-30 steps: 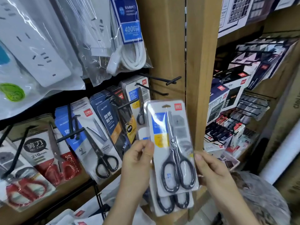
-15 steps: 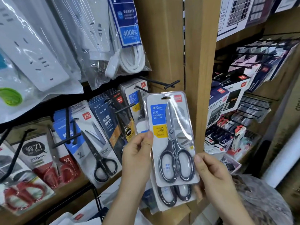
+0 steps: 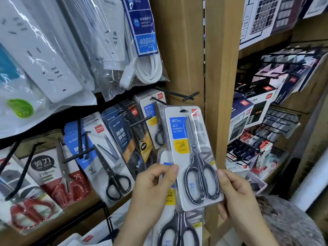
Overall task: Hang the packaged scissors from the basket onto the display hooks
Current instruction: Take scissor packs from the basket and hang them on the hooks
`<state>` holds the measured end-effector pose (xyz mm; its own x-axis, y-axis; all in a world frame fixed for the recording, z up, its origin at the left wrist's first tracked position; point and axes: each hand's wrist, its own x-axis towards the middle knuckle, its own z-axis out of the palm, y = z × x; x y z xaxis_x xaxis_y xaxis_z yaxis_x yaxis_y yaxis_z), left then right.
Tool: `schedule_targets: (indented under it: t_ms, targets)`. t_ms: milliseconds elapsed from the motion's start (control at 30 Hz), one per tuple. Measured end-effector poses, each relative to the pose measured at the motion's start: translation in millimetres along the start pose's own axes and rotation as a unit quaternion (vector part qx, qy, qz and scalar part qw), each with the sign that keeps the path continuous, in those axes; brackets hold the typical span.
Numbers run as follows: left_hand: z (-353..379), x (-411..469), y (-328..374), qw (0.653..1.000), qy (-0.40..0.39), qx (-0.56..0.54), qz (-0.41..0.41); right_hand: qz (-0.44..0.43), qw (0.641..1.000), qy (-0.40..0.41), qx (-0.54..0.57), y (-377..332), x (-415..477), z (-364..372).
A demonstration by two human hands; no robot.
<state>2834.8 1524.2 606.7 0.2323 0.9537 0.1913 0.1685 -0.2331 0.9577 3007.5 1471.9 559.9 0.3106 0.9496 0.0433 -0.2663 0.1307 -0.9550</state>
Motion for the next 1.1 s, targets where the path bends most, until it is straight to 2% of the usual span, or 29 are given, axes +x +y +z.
schedule_targets:
  t_ms: [300,533,700,933,1100]
  targets:
    - [7,-4,16,0.994,0.046,0.078,0.062,0.094,0.987,0.011,0.129,12,8,7]
    - [6,0,2,0.988,0.085,0.121,0.042,0.055,0.997,-0.014,0.044,15,15,3]
    - [9,0,2,0.98,0.081,0.171,0.062,0.059,0.997,-0.031,0.035,17,27,1]
    - [0,26,-14,0.978,0.049,0.201,-0.011,0.032,0.999,0.009,-0.019,17,37,-1]
    - [-1,42,-21,0.98,0.081,0.179,-0.033,0.101,0.989,-0.007,0.107,23,43,2]
